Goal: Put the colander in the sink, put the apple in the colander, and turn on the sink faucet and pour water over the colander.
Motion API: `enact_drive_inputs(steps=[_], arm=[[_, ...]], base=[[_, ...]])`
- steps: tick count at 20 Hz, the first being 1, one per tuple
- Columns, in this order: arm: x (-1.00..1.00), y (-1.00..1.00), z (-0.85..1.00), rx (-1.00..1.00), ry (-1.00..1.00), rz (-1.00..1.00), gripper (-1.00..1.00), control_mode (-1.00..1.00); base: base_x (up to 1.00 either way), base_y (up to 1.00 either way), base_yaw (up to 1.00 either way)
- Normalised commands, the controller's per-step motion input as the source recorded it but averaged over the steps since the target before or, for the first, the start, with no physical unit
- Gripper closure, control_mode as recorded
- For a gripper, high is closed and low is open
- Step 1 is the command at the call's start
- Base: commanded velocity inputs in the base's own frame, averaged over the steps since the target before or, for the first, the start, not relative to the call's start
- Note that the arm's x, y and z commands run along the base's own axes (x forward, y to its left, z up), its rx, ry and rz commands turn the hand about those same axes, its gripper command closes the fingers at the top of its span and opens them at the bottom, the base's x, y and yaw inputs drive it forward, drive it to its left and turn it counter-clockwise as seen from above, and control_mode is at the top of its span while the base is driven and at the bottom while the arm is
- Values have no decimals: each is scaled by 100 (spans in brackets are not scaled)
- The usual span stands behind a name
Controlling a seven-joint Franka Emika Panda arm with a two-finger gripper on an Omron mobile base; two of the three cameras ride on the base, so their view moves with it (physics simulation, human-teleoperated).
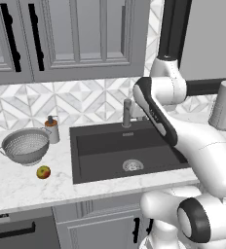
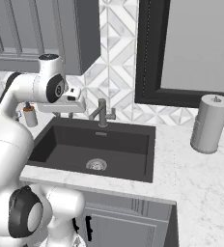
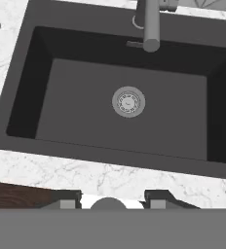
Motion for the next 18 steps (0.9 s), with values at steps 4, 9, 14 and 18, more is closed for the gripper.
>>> enact_drive_inputs(steps=[4, 9, 14, 18], arm=[[-30, 17, 0, 0, 0, 0, -100, -100], [-35, 33, -13, 11, 2, 0, -100, -100], [-41, 37, -15, 16, 3, 0, -100, -100], [-37, 83, 10, -1, -14, 0, -100, -100]], base=[[0, 0, 0], [0, 0, 0], [0, 0, 0], [0, 0, 0]])
